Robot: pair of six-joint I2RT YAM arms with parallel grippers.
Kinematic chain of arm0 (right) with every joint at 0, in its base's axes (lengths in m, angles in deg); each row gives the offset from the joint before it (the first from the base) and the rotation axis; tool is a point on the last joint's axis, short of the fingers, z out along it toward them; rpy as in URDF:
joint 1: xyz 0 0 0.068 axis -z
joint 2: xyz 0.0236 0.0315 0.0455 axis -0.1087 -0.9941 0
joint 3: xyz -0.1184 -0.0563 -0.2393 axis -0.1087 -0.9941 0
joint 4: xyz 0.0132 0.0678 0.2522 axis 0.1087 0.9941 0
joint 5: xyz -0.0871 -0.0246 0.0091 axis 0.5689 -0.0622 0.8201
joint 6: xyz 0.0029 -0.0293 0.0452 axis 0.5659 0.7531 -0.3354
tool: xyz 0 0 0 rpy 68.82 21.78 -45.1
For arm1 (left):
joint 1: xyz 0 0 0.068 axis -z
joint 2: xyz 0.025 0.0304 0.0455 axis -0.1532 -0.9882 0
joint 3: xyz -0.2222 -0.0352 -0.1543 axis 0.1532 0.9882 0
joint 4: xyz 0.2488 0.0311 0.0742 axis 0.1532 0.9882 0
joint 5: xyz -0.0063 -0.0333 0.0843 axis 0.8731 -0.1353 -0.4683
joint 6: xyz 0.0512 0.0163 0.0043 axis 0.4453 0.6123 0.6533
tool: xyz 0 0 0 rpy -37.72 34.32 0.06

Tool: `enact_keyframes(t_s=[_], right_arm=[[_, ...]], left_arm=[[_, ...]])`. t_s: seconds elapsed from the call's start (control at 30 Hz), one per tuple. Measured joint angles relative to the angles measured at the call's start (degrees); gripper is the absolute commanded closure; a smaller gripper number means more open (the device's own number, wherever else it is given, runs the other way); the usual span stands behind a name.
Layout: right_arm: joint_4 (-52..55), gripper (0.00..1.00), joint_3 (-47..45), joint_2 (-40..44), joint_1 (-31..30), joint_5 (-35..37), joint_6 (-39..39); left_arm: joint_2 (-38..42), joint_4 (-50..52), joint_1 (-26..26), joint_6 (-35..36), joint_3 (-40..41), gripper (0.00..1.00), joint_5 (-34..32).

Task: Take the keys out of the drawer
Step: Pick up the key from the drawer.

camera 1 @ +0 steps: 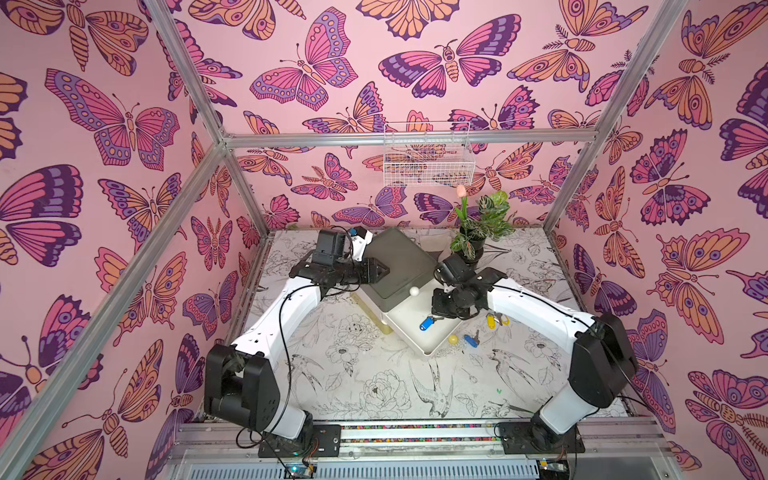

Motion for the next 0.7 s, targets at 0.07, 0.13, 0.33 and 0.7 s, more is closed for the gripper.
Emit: enact_keyframes(t_s=[0.07, 0.13, 0.33, 0.7], right_arm=[[0.0, 1.00, 0.0, 0.8, 0.0, 0.3, 0.0], [0.0, 1.00, 0.0, 1.0, 0.0, 0.4, 0.0], [-0.7, 0.70, 0.0, 0.2, 0.0, -1.2, 0.5], [-1.4, 0.70, 0.1, -4.9, -0.1, -3.8, 1.4]], left_arm=[[0.0, 0.0, 0.0, 0.0, 0.0, 0.61, 0.0], [0.0, 0.0, 0.0, 0.0, 0.0, 0.61, 0.0], [0.0, 0.0, 0.0, 0.0, 0.0, 0.61, 0.0], [0.0, -0.3, 0.0, 0.0, 0.2, 0.61, 0.2]])
